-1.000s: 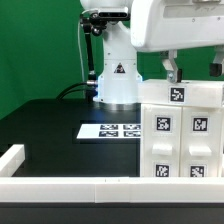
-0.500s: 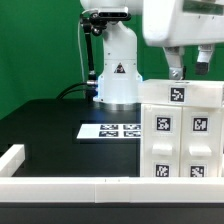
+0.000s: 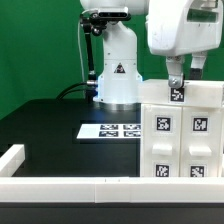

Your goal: Assemble cabinet

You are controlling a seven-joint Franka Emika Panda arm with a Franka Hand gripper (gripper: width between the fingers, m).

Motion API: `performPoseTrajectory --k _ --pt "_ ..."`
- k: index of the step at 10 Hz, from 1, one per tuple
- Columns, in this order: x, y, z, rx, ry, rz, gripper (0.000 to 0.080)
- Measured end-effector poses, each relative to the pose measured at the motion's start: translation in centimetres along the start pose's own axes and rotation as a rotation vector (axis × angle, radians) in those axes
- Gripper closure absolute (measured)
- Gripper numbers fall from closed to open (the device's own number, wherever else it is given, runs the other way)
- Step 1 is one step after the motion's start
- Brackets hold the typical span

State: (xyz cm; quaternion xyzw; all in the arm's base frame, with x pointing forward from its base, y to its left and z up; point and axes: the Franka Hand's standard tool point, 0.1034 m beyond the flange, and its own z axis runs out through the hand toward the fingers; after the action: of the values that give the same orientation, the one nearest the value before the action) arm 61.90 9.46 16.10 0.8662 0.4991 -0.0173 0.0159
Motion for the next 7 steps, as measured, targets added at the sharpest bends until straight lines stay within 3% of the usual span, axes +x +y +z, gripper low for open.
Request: performPoseTrajectory --k 3,4,7 --pt "-0.14 0.06 0.12 0.002 -0.001 0.056 0.0153" --pt "-0.13 0.05 0.13 0.002 -0.001 0.131 0.0251" --pt "-0.12 0.05 0.12 0.002 0.0 0.309 0.0251"
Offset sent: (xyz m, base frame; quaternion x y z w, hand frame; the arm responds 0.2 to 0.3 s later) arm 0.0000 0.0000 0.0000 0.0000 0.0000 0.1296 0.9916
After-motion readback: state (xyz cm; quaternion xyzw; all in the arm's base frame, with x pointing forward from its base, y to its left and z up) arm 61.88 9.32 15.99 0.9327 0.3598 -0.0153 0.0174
